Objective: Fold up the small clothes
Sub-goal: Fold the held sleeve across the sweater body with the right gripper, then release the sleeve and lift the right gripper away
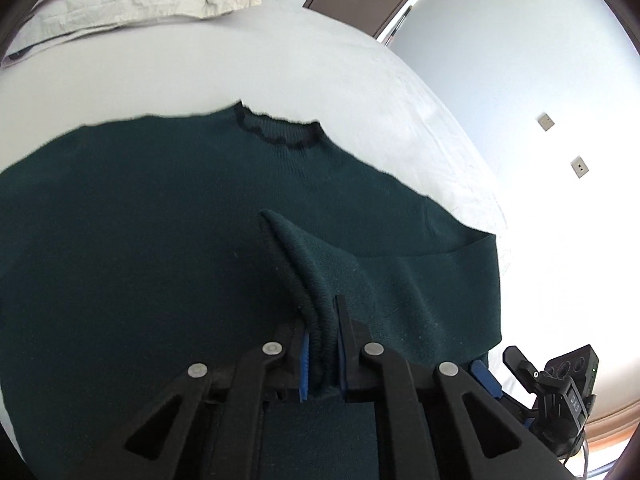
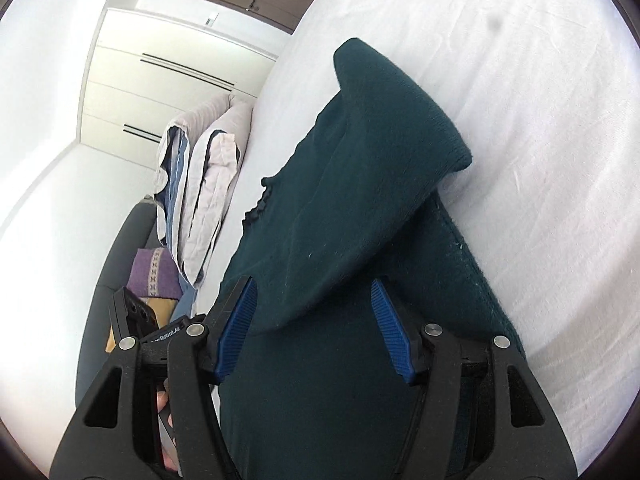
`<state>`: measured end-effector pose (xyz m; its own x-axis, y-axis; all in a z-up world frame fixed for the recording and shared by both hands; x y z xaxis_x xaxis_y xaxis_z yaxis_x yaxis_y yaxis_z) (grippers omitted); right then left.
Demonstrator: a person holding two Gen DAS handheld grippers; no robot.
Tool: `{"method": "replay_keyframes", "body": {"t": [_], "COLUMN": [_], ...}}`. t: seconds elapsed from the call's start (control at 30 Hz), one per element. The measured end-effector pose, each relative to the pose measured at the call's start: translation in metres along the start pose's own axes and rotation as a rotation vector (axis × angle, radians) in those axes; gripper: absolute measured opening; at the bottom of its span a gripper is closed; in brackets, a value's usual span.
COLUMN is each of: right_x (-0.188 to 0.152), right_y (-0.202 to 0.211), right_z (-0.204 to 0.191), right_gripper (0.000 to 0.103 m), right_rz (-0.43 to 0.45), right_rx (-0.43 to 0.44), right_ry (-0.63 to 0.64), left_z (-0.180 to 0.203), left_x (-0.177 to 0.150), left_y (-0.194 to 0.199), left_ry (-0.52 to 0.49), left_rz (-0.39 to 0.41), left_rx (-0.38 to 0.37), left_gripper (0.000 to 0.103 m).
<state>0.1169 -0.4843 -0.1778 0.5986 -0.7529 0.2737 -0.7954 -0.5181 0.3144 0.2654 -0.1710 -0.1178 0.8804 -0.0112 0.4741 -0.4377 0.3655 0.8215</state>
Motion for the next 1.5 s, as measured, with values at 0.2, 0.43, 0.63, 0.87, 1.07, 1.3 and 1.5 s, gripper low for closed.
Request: {"method": "replay_keyframes", "body": {"t": [0.2,0.43,0.63,0.87,1.07,1.3,1.5], "right_x": [0.028,0.077,0.083,0.084,0.133,0.180,0.189], "right_y": [-0.021,-0.020,-0.010,0.012,-0.016,-0.087,-0.104], "right_z": [0.005,0.017,0.037,-0.004,-0.027,0.001,0.015], "right_gripper": [0.058,0.058,0.056,0.060,0.059,0.057,0.007], "right_rz": [0.012,0.145,0.194,0.161,0.132,-0.004,-0.038], "right_rx": [0.032,0.024,0.029,-0.110,-0.211,-0.375,-0.433], "right_ry": [-0.104,-0.151,-0.174,0.032,0.163,0.198,0.300], "left_z": [-0.032,-0.089,-0.097,-0.095,-0.078,-0.095,-0.097], "left_x": [0.023,0.019,0.006,0.012,0.028,0.020,0.023], "left_y": [0.032,0.008,-0.022,-0.020,-0.007,-0.025,-0.023], "left_ry": [0.042,0.123,0.117,0.089,0.003,0.020,0.029], "left_rz": [0.140,0.115,0.073,0.110,0.210,0.200,0.219], "left_rx": [0.011,0.073,0.105,0.099,0.123,0.160,0.150], "left_gripper": [0.010,0.010,0.010,0.012,0.012,0.012,0.012]}}
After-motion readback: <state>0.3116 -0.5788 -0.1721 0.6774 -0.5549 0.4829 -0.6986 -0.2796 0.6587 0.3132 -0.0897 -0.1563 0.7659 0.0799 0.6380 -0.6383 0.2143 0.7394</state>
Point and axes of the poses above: each gripper's, at about its wrist camera, not at the fingertips, and y roughly against the way its jaws point, z to its right, x to its top, the point moved 5 cm from there along -y, roughly the way its jaws point, and after that the axes turned 10 degrees about x, right-handed, at the moved point
